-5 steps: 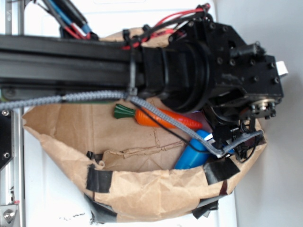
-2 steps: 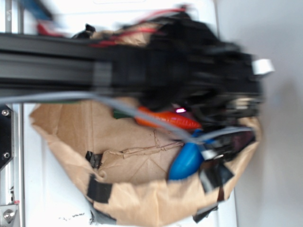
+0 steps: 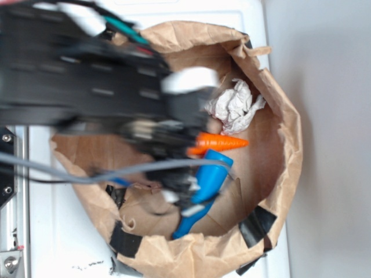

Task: Grab the blue bottle.

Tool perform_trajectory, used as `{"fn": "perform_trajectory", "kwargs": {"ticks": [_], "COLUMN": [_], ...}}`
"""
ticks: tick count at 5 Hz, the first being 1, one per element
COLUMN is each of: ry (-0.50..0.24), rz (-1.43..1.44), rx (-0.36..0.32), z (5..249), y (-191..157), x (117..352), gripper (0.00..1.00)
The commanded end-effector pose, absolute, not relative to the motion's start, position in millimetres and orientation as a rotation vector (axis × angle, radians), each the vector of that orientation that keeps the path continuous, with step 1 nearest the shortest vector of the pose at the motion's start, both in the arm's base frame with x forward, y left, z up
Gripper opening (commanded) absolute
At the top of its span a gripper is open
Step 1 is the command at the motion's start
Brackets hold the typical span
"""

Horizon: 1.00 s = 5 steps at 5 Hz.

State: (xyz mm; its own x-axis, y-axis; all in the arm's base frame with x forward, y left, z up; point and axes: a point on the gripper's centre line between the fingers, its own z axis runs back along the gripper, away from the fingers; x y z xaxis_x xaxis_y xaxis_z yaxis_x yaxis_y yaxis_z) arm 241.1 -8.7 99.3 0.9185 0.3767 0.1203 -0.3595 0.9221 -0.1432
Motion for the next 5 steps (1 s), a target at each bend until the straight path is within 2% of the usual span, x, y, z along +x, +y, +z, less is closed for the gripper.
{"fn": "perform_trajectory", "kwargs": {"ticks": [1,2,3,4,5], "ry": [-0.196,-0.163,-0.208,-0.251,-0.235], "rz": [0.496,0.578,0.620,0.590,0.617], "rx": [-0.124,-0.136,-0.206,-0.231,-0.241], "z": [90.8,86.6,77.7,79.6,88.6], "y": [-7.9,-16.3,-30.9,-45.1,-56.9], "x": [252.4,268.6,271.0,265.7,277.6], "gripper": [1.00,1.00,1.00,1.00,1.00]}}
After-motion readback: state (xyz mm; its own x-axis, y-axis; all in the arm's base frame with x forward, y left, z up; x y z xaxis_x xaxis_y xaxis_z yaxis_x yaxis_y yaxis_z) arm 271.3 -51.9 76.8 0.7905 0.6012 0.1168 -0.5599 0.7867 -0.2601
